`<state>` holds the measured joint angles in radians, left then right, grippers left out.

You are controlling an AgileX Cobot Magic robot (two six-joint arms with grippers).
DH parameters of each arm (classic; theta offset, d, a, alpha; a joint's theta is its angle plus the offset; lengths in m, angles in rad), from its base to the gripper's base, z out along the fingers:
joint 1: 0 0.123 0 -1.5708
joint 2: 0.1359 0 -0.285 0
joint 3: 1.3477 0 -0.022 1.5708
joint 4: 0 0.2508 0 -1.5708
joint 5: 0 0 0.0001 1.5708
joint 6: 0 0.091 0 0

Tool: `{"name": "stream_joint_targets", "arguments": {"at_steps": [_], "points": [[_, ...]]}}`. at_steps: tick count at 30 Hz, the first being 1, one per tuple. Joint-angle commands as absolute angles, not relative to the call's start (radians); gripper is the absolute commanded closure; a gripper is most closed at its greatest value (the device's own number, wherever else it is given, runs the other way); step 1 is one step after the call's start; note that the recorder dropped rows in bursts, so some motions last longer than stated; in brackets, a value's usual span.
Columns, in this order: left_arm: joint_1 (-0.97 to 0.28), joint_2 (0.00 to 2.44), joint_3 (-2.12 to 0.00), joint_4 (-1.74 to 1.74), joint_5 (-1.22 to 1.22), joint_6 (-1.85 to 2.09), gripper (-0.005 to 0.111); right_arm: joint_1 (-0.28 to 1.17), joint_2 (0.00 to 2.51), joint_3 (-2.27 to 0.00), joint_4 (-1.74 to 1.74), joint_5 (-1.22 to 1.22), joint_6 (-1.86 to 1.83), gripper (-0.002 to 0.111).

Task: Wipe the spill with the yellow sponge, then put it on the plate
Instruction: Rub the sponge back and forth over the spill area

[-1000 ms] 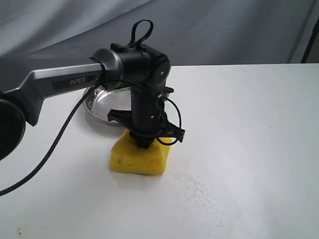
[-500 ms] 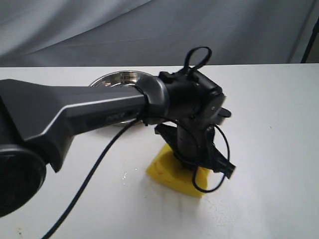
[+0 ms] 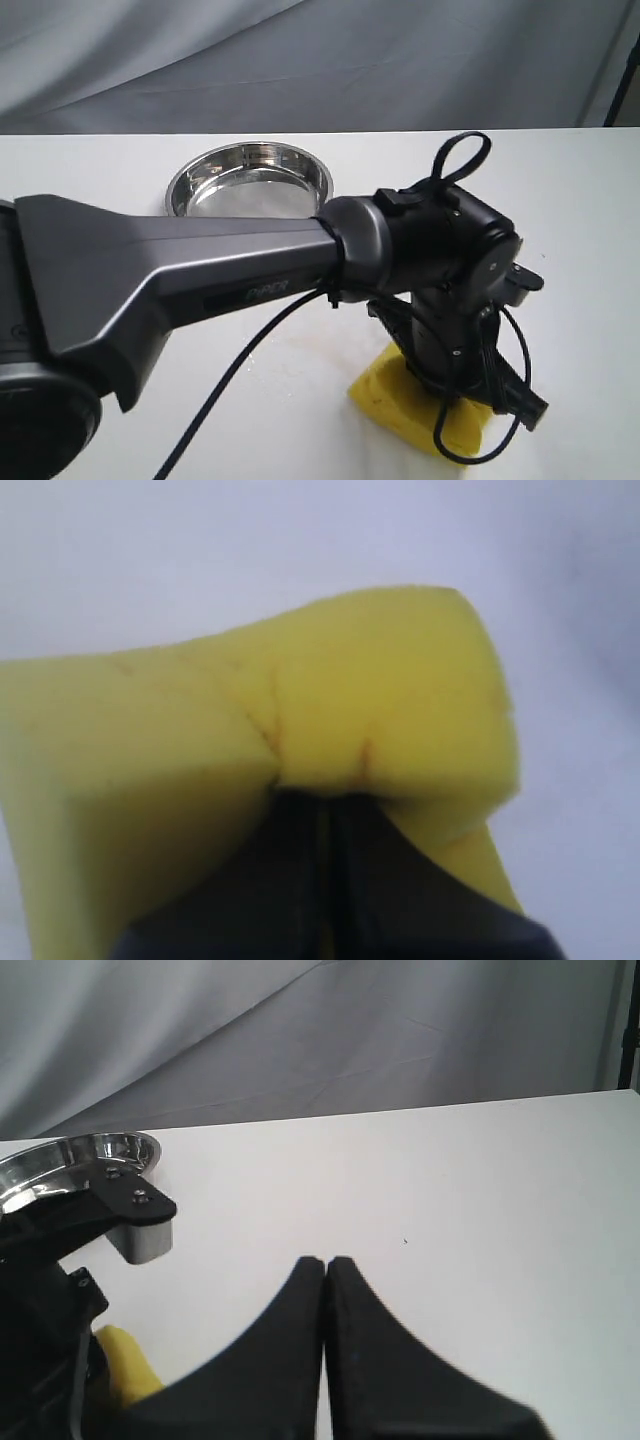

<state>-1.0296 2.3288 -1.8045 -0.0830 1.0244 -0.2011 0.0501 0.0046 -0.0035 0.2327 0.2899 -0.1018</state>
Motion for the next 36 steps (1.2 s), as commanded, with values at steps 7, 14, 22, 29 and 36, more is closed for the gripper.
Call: {"name": "stream_joint_targets", "arguments": {"at_steps": [7,14,22,29,36], "points": [[-0.716,2.360,-1.792,0.016,1.121,-0.264,0.107,0.050,0.000,0.000,0.238,0.275,-0.098,0.108],[-0.681,2.360,-1.792,0.157,1.221,-0.336,0.107,0.050,0.000,0.000,0.238,0.275,-0.098,0.108],[-0.905,2.360,-1.792,-0.084,1.090,-0.275,0.107,0.050,0.000,0.000,0.238,0.275,-0.098,0.108],[-1.008,2.357,-1.887,-0.165,1.103,-0.155,0.107,0.050,0.000,0.000,0.238,0.275,-0.098,0.108],[-0.917,2.263,-2.041,-0.031,1.120,-0.204,0.107,0.050,0.000,0.000,0.238,0.275,-0.098,0.108]]}}
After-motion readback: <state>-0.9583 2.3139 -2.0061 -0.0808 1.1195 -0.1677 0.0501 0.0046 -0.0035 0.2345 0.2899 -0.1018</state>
